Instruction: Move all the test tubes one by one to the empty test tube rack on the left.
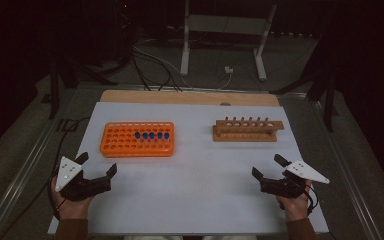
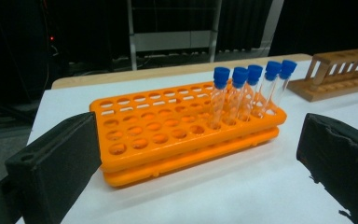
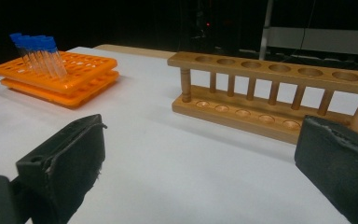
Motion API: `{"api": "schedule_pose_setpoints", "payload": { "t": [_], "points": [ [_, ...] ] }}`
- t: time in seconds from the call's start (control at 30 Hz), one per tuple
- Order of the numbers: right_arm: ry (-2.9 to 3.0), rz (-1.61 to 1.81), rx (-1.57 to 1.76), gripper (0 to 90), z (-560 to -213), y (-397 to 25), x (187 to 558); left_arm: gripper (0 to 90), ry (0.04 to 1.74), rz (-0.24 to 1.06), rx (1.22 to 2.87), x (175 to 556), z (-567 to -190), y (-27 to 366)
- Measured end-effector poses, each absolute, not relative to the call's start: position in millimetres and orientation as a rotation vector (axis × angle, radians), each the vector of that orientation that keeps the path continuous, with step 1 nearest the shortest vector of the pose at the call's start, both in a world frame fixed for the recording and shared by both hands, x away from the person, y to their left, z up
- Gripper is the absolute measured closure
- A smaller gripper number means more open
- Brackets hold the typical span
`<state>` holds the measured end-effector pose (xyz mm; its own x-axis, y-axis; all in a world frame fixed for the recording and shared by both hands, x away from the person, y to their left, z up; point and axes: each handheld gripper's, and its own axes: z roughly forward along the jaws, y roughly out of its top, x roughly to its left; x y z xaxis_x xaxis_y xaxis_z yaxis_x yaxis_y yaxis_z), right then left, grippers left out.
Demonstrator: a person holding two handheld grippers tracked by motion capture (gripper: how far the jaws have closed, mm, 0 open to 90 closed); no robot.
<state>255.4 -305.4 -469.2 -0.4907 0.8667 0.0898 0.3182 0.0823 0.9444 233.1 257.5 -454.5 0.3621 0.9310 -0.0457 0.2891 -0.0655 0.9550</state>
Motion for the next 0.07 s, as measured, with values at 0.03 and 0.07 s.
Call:
{"api": "schedule_pose_setpoints", "payload": {
  "t": [0.03,0.07],
  "points": [
    [1.860,1.412,1.165,1.6,-469.6,-305.3,255.5,0.5,1.122,0.778,1.585,232.4,-454.1,258.0],
    [1.858,1.406,1.168,1.6,-470.2,-305.0,255.7,0.5,1.123,0.781,1.585,232.4,-453.8,258.3]
  ]
}}
